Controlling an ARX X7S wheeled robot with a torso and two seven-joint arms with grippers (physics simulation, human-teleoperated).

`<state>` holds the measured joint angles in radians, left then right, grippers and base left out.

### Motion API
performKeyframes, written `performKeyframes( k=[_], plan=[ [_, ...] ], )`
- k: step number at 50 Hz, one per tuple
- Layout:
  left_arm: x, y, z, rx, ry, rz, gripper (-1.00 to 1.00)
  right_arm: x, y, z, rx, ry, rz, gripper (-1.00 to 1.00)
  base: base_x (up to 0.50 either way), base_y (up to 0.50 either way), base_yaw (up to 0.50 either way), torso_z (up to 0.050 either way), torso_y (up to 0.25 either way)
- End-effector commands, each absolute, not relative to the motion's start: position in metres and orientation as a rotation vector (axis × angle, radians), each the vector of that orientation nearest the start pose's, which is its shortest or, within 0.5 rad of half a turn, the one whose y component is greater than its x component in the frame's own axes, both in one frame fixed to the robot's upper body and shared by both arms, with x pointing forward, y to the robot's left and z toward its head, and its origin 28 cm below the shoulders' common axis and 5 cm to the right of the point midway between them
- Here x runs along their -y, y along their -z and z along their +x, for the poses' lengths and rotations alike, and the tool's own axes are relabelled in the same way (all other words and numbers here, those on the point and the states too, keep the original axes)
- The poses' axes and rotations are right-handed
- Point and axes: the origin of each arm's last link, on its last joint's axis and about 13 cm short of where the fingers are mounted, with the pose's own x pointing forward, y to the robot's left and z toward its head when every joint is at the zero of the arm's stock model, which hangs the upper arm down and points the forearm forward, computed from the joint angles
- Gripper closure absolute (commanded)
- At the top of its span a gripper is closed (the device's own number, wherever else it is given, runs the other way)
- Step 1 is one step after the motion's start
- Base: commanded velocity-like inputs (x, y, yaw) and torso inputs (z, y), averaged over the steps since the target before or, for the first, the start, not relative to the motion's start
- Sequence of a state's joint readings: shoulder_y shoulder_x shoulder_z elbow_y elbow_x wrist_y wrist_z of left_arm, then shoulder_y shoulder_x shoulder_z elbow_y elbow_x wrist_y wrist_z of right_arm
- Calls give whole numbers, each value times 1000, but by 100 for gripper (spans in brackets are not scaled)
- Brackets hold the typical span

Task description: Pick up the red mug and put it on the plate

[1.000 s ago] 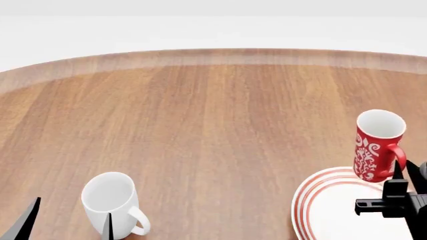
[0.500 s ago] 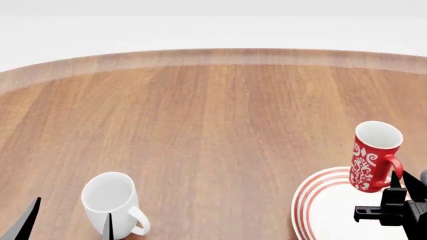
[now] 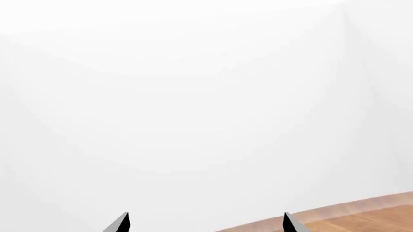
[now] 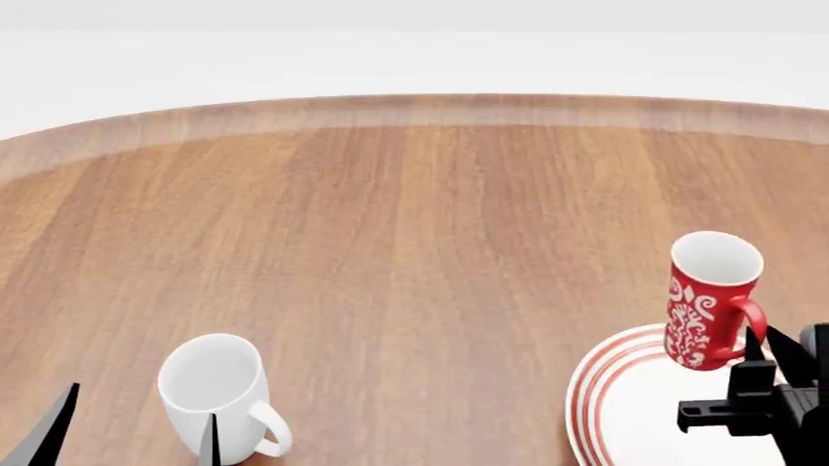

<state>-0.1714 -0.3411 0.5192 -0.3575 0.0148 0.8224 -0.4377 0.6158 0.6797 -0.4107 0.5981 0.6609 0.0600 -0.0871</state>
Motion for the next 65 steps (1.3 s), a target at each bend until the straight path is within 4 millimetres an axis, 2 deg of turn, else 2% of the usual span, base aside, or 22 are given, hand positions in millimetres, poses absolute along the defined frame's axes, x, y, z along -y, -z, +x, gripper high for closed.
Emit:
performKeyframes(
  k=[1, 3, 9, 15, 29, 48, 65],
  plan=[
    [-207, -12, 221, 568, 145, 146, -100, 286, -93, 322, -151, -129, -111, 100, 0, 0, 0, 0, 0],
    [-207, -12, 221, 568, 148, 148, -100, 288, -95, 324, -164, -198, -93, 100, 0, 0, 0, 0, 0],
    [-207, -12, 221, 570, 148, 150, -100, 296, -95, 332, -200, -259, -80, 100, 0, 0, 0, 0, 2],
    [-207, -12, 221, 571, 146, 150, -100, 307, -90, 340, -218, -227, -54, 100, 0, 0, 0, 0, 0],
    [-207, -12, 221, 572, 145, 153, -100, 316, -88, 334, -196, -154, -26, 100, 0, 0, 0, 0, 0],
    [-207, -12, 222, 575, 146, 155, -100, 311, -74, 329, -199, -176, -41, 100, 0, 0, 0, 0, 1],
    [-207, -12, 222, 575, 147, 156, -100, 316, -70, 323, -181, -83, -6, 100, 0, 0, 0, 0, 0]
  ],
)
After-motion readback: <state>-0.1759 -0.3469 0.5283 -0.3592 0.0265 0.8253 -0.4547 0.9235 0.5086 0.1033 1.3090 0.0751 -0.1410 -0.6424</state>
